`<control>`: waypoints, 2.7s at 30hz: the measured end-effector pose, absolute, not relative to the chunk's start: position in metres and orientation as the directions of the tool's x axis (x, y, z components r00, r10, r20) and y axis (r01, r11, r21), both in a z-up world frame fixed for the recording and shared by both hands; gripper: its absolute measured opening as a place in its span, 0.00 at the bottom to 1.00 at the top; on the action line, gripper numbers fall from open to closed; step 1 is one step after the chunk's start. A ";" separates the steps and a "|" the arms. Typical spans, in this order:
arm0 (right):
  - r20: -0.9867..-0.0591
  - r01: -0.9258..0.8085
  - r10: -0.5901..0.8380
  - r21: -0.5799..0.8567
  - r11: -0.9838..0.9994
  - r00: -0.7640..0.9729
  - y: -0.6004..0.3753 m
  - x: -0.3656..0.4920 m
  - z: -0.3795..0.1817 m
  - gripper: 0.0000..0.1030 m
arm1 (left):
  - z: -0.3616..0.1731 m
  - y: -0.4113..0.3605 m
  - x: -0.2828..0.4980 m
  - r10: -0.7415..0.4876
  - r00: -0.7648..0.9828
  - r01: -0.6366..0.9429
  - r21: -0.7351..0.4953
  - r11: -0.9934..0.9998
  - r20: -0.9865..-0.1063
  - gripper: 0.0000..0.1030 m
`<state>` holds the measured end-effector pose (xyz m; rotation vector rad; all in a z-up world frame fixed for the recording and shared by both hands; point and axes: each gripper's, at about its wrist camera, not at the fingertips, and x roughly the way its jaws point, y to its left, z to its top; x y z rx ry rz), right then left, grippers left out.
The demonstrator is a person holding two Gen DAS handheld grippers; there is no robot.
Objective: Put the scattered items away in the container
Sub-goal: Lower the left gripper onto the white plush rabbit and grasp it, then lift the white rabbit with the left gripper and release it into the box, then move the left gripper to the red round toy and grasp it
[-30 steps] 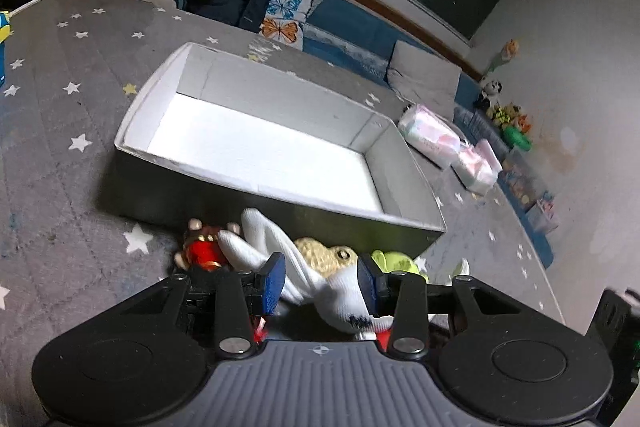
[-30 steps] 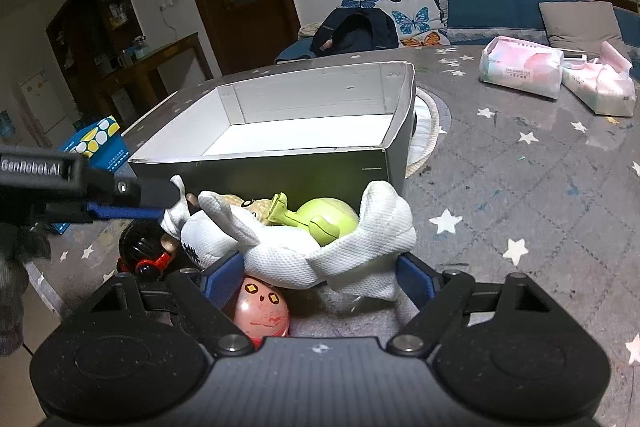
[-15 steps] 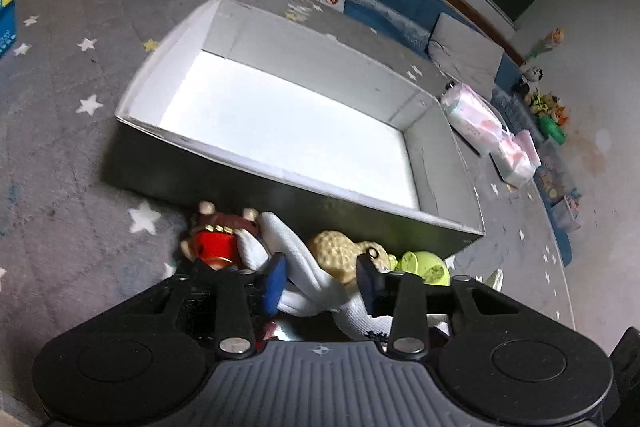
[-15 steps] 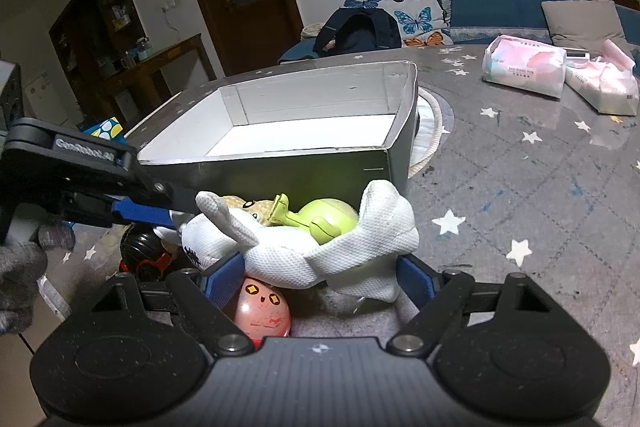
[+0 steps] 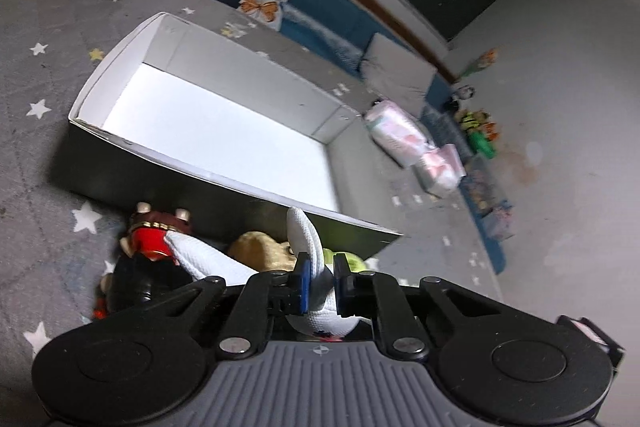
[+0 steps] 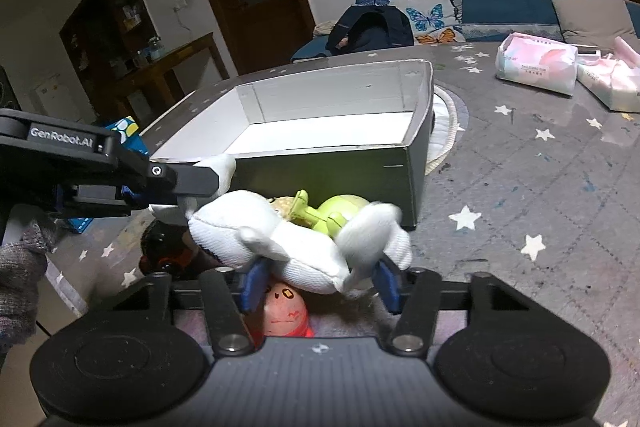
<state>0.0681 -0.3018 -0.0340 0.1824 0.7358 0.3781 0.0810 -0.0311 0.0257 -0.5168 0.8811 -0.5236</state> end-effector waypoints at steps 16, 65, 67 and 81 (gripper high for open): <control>-0.576 -0.300 0.409 0.279 0.912 0.707 -0.294 0.060 -0.007 0.24 | 0.053 -0.031 0.081 -0.684 0.548 0.303 -0.648 0.699 -0.481 0.12; -0.568 -0.358 0.304 0.017 0.933 0.765 -0.271 0.189 0.020 0.78 | 0.043 -0.030 0.194 -0.386 0.700 0.160 -0.395 0.905 -0.601 0.24; -0.552 -0.353 0.313 0.034 0.935 0.773 -0.276 0.176 0.025 0.82 | 0.048 -0.032 0.183 -0.390 0.709 0.175 -0.389 0.905 -0.588 0.24; -0.485 -0.395 0.378 0.070 0.916 0.789 -0.285 0.091 0.035 1.00 | 0.061 -0.046 0.102 -0.455 0.705 0.301 -0.350 0.887 -0.544 0.25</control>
